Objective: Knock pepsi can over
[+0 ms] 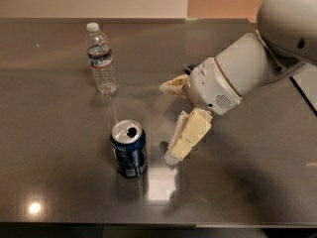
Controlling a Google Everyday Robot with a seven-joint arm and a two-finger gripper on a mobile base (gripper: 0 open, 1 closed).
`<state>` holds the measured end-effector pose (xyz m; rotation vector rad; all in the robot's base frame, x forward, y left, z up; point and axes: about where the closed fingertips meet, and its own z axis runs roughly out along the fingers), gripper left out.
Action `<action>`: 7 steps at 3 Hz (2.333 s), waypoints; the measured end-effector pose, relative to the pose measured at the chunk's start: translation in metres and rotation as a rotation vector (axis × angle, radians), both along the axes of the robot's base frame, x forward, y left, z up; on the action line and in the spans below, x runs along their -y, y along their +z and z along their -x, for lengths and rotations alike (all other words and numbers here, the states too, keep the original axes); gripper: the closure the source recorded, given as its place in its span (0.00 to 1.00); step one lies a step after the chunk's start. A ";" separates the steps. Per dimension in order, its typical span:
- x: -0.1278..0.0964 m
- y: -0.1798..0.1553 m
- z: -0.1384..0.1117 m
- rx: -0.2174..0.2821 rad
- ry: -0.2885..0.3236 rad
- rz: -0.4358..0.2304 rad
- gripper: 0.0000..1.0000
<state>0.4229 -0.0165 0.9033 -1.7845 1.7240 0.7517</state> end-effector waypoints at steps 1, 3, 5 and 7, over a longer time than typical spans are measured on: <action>-0.032 0.003 0.012 -0.010 0.075 -0.119 0.00; -0.077 -0.008 0.039 -0.054 0.178 -0.258 0.00; -0.090 -0.013 0.045 -0.072 0.216 -0.297 0.41; -0.074 0.006 0.030 -0.045 0.182 -0.281 0.85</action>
Offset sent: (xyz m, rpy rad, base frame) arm -0.0424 0.0861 -0.0030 0.3020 0.0572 0.2090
